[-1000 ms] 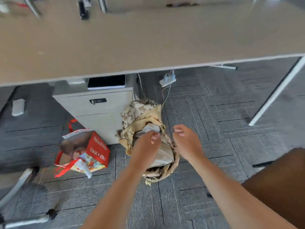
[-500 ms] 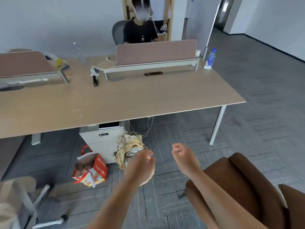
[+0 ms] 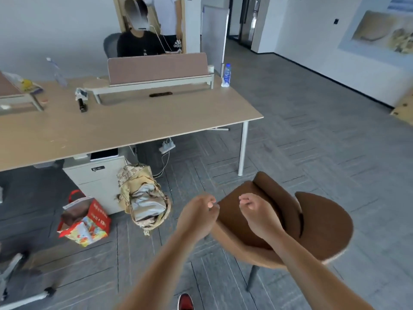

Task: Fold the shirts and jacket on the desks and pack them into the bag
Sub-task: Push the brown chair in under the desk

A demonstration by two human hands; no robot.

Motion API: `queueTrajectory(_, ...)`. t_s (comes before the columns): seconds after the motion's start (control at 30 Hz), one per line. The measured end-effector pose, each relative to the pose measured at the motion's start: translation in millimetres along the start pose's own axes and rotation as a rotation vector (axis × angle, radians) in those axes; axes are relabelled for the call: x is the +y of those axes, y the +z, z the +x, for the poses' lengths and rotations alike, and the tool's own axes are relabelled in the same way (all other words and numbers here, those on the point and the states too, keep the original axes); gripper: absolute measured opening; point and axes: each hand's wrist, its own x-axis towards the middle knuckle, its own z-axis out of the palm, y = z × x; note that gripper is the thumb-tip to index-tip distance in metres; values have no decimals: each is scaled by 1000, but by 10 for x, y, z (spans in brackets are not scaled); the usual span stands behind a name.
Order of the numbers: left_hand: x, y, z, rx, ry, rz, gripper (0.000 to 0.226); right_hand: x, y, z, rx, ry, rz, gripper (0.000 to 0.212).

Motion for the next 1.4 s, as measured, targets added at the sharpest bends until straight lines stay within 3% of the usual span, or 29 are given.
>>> queueTrajectory(0.17, 587, 573, -450, -97, 17, -44, 30, 659, -741, -538, 31, 59, -116, 29)
queueTrajectory(0.37, 1164, 1262, -430, -138, 10, -20, 35, 1413, -1434, -535, 39, 109, -217, 34)
queueTrajectory(0.57, 1673, 2295, -140, -149, -157, 3, 37, 2373, -1955, -82, -53, 71, -292, 35)
queueTrajectory(0.8, 2237, 3569, -30, -150, -457, -68, 48, 3514, -2311, 395, -309, -159, -468, 36)
queueTrajectory(0.93, 2331, 4017, -102, -171, -590, -69, 68, 3956, -2519, 564, -378, -271, -545, 40)
queueTrajectory(1.13, 2257, 4651, -82, -85, -728, -187, 83, 4433, -2490, 920, -531, -218, -626, 66)
queueTrajectory(1.4, 2002, 5035, 58, -81, -631, -52, 84, 4769, -2398, 1234, -618, -261, -531, 92)
